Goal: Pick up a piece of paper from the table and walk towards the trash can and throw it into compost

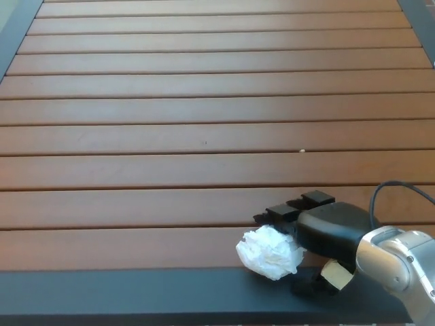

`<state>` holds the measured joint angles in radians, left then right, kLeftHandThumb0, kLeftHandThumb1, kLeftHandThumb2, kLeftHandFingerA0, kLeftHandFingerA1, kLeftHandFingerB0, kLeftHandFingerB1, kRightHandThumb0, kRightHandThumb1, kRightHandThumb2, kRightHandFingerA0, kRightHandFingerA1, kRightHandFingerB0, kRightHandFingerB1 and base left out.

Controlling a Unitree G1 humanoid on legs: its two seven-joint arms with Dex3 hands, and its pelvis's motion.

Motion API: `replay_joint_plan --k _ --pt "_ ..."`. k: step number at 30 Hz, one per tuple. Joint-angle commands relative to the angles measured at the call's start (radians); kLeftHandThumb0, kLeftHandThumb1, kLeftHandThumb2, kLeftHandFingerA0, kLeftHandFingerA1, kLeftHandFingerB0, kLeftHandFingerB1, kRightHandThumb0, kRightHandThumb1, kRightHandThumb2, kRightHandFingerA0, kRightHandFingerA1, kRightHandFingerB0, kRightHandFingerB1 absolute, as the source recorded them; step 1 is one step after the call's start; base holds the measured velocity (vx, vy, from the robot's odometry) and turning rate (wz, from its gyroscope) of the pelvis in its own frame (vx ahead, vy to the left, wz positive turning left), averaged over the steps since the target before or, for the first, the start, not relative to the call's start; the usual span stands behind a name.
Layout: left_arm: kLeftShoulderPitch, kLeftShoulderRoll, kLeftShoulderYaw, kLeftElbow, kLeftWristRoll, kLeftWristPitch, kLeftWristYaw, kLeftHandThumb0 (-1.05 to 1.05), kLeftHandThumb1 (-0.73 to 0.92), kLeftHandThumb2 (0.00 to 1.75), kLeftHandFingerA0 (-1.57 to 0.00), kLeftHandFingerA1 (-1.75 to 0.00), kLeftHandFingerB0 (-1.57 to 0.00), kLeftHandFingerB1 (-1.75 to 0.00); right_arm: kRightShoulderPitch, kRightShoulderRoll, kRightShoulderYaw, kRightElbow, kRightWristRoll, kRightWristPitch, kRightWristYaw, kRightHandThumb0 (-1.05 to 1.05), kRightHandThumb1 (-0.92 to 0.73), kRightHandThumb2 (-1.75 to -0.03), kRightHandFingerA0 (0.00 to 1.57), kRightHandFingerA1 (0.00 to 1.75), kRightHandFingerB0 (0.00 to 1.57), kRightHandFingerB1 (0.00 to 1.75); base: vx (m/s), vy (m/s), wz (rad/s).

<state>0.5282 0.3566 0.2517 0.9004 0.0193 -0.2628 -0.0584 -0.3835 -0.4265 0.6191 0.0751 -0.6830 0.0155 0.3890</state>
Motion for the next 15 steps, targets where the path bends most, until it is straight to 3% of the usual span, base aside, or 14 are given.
replay_joint_plan --k 1,2,3,4,14,15 --pt "0.004 0.011 0.004 -0.006 -0.004 -0.06 0.009 -0.07 0.66 0.76 -0.91 -0.92 -0.86 -0.73 0.026 0.005 0.004 -0.011 -0.027 0.006 0.022 -0.53 -0.68 -0.6 0.26 0.48 0.36 0.32 0.0 0.0 0.0" --pt "0.002 0.01 0.005 -0.003 -0.007 -0.06 0.007 -0.05 0.65 0.82 -0.89 -0.94 -0.85 -0.76 0.029 0.005 0.004 -0.012 -0.032 -0.007 0.006 -0.6 -0.52 -0.85 0.24 0.57 0.17 0.44 0.0 0.0 0.0" --pt "0.0 0.009 0.006 -0.001 -0.008 -0.06 0.006 -0.05 0.65 0.82 -0.89 -0.94 -0.85 -0.76 0.031 0.006 0.004 -0.013 -0.036 -0.017 -0.007 -0.6 -0.52 -0.85 0.24 0.57 0.17 0.44 0.0 0.0 0.0" --pt "0.008 0.004 0.013 -0.012 -0.02 -0.059 -0.002 -0.05 0.66 0.82 -0.93 -0.98 -0.87 -0.82 0.034 0.008 0.002 -0.021 -0.049 -0.029 -0.034 -0.57 -0.64 -0.58 0.32 0.55 0.17 0.33 0.0 0.0 0.0" --pt "0.026 -0.013 0.052 -0.037 -0.069 -0.054 -0.039 -0.04 0.67 0.81 -0.89 -1.0 -0.85 -0.85 0.04 0.015 -0.006 -0.026 -0.094 -0.045 -0.085 -0.58 -0.62 -0.58 0.35 0.53 0.14 0.33 0.0 0.0 0.0" --pt "0.008 -0.007 0.05 -0.008 -0.056 -0.057 -0.026 -0.03 0.67 0.85 -0.94 -0.99 -0.86 -0.85 0.049 0.015 -0.01 -0.012 -0.095 -0.114 -0.171 -0.49 -0.59 -0.87 0.86 1.05 0.23 0.48 0.0 0.0 0.0"
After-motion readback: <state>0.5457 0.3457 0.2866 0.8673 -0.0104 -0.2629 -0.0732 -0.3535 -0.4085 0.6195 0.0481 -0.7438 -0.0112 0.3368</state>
